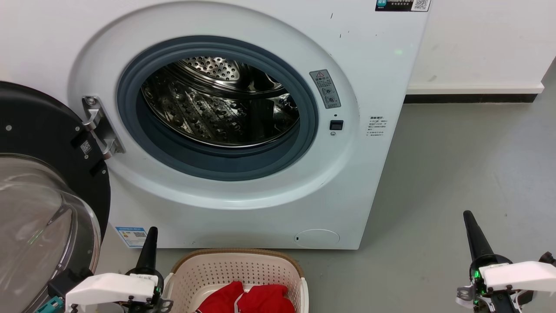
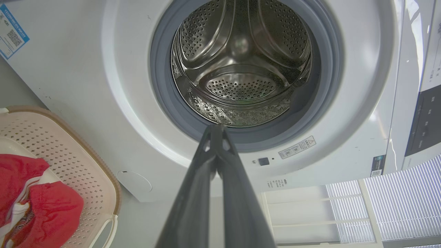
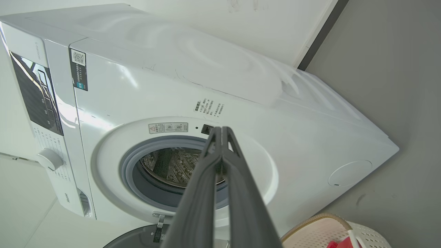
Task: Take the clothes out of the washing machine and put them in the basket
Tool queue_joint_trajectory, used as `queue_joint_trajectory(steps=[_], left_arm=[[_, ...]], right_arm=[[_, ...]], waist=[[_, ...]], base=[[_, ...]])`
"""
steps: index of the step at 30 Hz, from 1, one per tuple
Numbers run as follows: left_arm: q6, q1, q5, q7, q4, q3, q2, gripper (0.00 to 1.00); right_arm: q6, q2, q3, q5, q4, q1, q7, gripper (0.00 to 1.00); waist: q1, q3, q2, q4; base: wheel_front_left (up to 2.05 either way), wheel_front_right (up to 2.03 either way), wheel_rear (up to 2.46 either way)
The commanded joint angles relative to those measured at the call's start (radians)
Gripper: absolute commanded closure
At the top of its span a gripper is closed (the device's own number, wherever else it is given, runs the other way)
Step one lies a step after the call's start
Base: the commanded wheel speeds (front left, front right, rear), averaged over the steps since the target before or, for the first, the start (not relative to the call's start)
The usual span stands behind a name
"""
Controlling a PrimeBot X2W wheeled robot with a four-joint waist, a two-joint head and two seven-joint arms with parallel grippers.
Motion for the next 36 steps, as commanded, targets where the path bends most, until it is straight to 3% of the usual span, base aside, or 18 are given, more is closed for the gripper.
queue_joint_trajectory(steps=[1,36], left_arm=[[-0.01,-0.027,-0.026,0.007,-0.002,0.006,0.0,1.0],[-0.048,-0.08,-0.335,0.081,0.034,0.029,-0.003,1.0]], right_arm=[[0.0,-0.005,0.0,0.027,-0.003,-0.026,0.006,1.0],[0.0,-0.006,0.0,0.329,0.022,-0.069,0.08,1.0]], waist=[[-0.0001,0.001,0.0,0.0],[-0.0001,0.027,0.0,0.003]], base=[[0.0,0.0,0.0],[0.0,0.0,0.0]])
